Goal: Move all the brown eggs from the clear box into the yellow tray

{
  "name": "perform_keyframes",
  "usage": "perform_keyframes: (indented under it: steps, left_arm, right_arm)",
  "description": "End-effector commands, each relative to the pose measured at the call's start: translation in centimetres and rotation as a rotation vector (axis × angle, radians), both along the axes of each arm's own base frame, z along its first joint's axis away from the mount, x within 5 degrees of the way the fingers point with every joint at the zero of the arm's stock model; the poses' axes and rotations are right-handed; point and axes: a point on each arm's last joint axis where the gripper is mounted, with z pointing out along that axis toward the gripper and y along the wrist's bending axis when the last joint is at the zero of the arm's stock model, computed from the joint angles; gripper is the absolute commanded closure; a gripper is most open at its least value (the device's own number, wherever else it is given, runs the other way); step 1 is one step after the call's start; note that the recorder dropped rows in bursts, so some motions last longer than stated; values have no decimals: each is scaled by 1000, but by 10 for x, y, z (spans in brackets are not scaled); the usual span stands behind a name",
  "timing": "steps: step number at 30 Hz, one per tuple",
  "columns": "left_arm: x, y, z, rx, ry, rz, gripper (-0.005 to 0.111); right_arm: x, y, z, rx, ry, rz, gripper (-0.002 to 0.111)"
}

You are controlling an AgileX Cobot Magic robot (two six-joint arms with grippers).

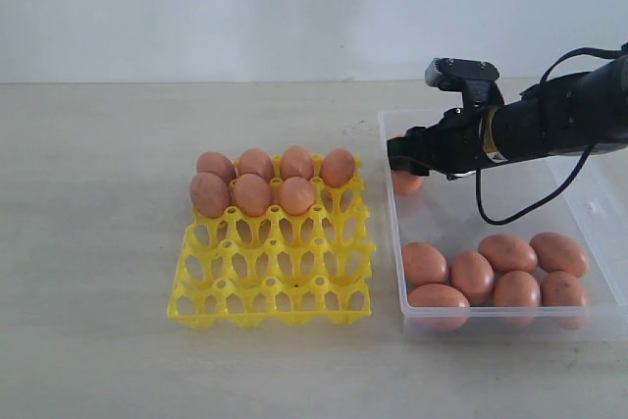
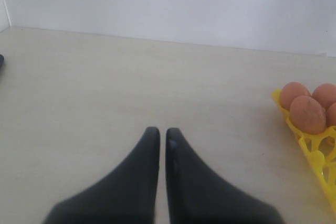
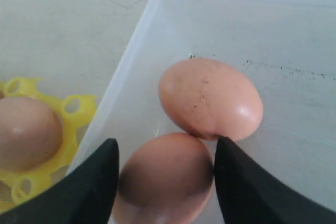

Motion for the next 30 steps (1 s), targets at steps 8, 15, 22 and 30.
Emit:
perform_keyframes:
  steps: [8, 15, 22, 30]
  left_arm:
    - [0, 0, -1, 3, -1, 2, 103]
    - [0, 0, -1, 3, -1, 2, 103]
    - [0, 0, -1, 3, -1, 2, 103]
    - [0, 0, -1, 3, -1, 2, 103]
  right_arm:
    - [1, -1, -1, 70, 54, -75, 61]
    - [-1, -1, -2, 60, 70, -61, 61]
    - [-3, -1, -4, 45, 102, -47, 47]
    - [-3, -1, -4, 57, 110, -60, 48]
